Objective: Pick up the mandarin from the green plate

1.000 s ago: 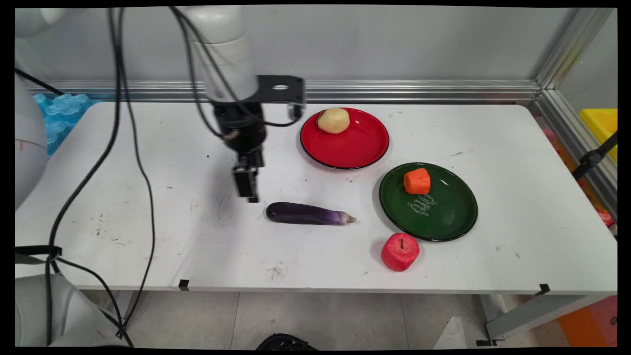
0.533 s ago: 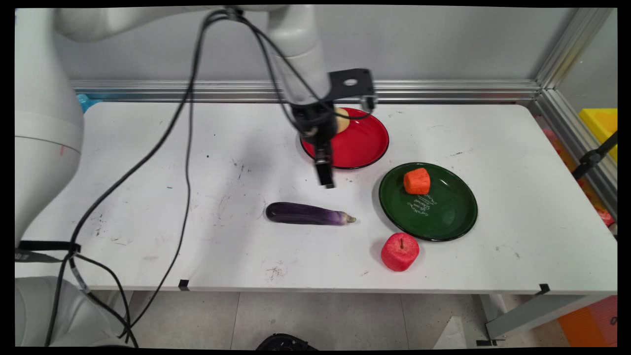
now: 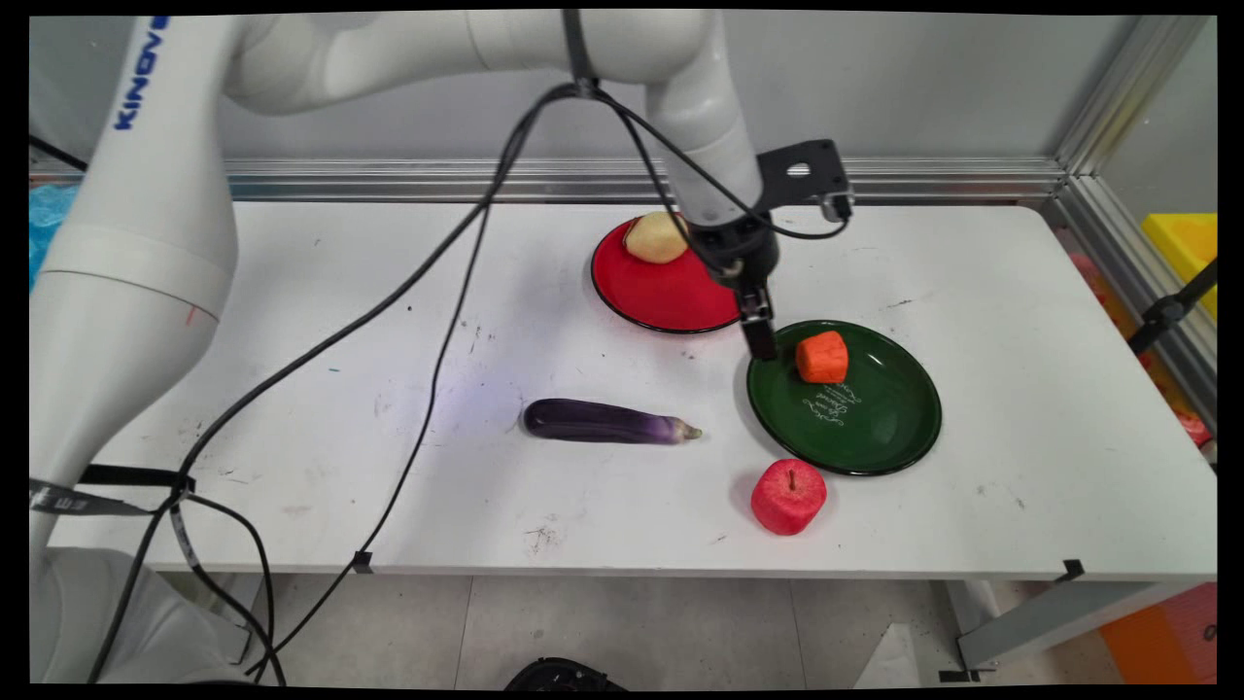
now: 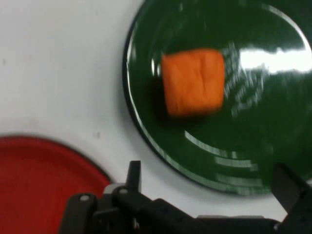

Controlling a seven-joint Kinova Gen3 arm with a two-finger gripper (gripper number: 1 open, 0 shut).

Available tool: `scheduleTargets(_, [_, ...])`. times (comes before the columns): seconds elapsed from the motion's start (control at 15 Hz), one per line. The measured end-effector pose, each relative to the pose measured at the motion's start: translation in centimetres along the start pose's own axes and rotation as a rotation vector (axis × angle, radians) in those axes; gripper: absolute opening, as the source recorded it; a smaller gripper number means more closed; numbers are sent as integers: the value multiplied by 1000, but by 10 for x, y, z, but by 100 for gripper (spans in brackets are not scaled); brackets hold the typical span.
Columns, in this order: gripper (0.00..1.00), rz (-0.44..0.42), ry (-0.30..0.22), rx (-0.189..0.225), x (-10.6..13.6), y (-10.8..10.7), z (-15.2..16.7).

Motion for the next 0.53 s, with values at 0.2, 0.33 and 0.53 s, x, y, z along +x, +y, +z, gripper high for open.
scheduleTargets(0.2, [100,-4,42,8,15,-1,20])
scheduleTargets(0.33, [100,-10,65,12,22,0,31])
scheduleTargets(0.53, [100,-27,88,20,28,1,46])
